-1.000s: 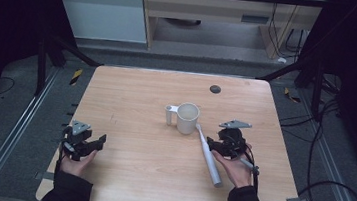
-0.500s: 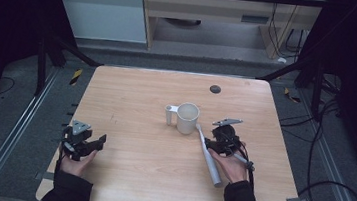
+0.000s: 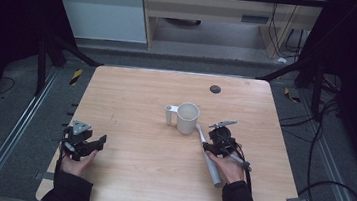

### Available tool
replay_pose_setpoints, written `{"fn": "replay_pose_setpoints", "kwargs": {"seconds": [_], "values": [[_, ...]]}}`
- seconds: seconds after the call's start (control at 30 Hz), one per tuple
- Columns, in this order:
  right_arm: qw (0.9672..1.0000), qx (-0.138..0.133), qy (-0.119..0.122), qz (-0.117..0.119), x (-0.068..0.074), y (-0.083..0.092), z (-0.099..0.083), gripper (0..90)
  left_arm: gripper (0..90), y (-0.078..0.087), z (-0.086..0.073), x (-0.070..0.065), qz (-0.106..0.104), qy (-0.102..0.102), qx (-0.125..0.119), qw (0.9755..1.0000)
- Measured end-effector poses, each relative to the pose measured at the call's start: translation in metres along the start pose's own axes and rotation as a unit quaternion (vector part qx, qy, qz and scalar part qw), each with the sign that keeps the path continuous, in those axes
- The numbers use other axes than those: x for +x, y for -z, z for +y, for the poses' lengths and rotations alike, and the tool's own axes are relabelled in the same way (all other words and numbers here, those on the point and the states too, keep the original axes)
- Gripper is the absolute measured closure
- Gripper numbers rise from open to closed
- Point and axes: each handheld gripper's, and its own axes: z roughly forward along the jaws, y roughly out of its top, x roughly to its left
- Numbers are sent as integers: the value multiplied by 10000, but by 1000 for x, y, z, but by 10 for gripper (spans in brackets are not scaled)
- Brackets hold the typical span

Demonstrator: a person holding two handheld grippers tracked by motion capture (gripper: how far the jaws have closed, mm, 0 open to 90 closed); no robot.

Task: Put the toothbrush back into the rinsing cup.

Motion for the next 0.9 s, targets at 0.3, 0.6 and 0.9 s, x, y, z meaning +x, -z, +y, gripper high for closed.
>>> {"fn": "replay_pose_setpoints", "kwargs": {"seconds": [0.3,0.6,0.9], "values": [[9997,218,-19,69,1,-9,0,584,402,0,0,0,-3,1,0,10000],[9994,340,-33,61,1,-15,-1,584,402,0,0,1,0,-3,5,10000],[9985,543,-48,99,2,-20,-1,594,401,0,0,1,-5,-4,8,10000]]}}
